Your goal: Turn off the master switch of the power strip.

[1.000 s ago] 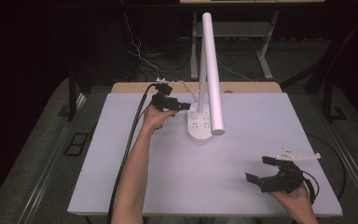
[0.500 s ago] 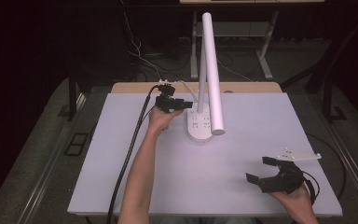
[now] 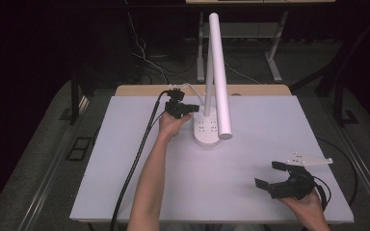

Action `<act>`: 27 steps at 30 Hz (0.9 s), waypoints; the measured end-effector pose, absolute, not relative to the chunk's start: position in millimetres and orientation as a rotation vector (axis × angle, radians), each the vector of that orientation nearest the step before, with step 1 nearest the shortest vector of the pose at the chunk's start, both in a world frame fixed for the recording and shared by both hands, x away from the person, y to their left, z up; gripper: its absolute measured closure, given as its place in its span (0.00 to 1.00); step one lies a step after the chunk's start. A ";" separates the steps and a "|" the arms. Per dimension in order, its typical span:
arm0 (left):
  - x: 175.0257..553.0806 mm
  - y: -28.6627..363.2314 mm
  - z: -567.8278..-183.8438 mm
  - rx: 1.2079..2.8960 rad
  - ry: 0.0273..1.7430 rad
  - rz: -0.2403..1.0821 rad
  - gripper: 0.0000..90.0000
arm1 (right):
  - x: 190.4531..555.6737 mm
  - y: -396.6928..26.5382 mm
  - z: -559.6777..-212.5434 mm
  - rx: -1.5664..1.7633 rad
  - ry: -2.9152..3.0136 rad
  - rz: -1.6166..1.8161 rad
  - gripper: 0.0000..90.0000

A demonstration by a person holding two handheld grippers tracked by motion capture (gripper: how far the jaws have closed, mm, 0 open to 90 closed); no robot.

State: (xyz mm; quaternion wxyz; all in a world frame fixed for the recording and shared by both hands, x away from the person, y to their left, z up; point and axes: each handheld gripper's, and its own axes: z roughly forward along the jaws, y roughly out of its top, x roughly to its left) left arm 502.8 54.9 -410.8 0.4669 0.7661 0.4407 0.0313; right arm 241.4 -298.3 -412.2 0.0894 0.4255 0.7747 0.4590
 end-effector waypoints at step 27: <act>509.2 37.2 -431.7 1.902 1.155 0.105 1.00 | 240.9 -307.1 -411.5 1.276 2.298 1.364 0.00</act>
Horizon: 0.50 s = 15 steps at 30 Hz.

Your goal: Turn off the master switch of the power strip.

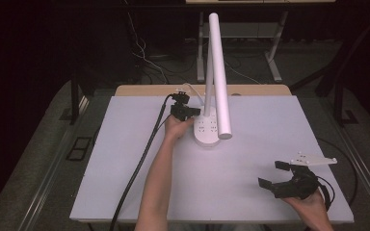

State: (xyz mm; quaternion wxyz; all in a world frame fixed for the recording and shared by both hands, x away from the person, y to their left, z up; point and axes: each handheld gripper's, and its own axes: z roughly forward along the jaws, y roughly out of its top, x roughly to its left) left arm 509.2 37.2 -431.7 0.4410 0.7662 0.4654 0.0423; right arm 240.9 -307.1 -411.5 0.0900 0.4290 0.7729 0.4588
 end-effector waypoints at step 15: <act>509.2 35.7 -433.4 1.893 1.185 0.072 1.00 | 237.2 -309.6 -409.2 1.268 2.277 1.378 0.00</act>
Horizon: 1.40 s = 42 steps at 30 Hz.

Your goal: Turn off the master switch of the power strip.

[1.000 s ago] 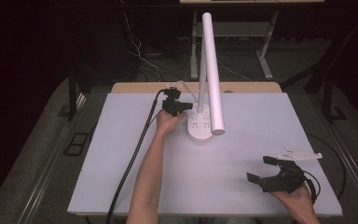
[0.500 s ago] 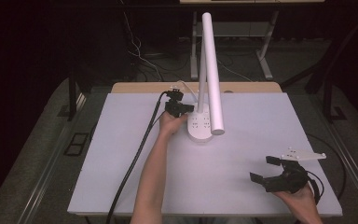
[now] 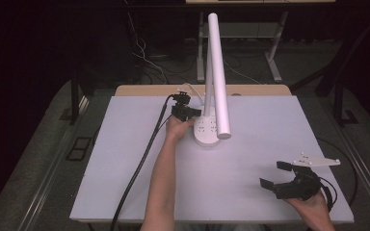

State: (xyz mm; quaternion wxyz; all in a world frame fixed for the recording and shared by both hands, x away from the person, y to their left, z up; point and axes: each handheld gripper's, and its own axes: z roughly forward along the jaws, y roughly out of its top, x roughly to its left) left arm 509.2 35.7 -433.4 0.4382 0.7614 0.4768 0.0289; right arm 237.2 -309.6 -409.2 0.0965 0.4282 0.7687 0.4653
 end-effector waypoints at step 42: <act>486.1 80.4 -396.7 1.804 1.094 0.133 0.92 | 239.8 -301.0 -413.4 1.256 2.313 1.365 0.00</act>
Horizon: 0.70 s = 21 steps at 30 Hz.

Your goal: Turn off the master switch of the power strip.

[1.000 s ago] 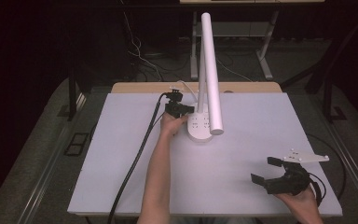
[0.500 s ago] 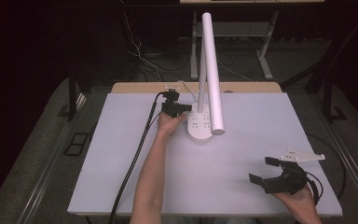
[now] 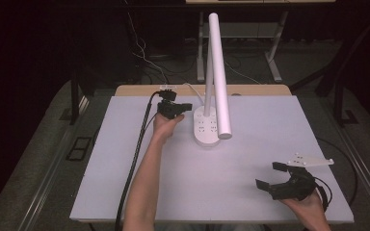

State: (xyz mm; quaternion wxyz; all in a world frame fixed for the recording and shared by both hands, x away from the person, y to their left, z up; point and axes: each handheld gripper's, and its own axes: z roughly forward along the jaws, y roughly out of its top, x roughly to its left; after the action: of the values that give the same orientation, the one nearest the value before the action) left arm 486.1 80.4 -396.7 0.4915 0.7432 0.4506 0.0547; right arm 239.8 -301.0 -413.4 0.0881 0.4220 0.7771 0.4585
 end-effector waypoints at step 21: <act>439.8 120.0 -375.4 1.857 1.012 0.128 0.10 | 240.0 -299.1 -414.4 1.256 2.317 1.368 0.00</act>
State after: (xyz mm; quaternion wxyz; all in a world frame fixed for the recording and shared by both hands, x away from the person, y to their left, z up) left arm 439.8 120.0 -375.4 0.4895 0.7643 0.4165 0.0526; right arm 240.0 -299.1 -414.4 0.0860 0.4215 0.7774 0.4589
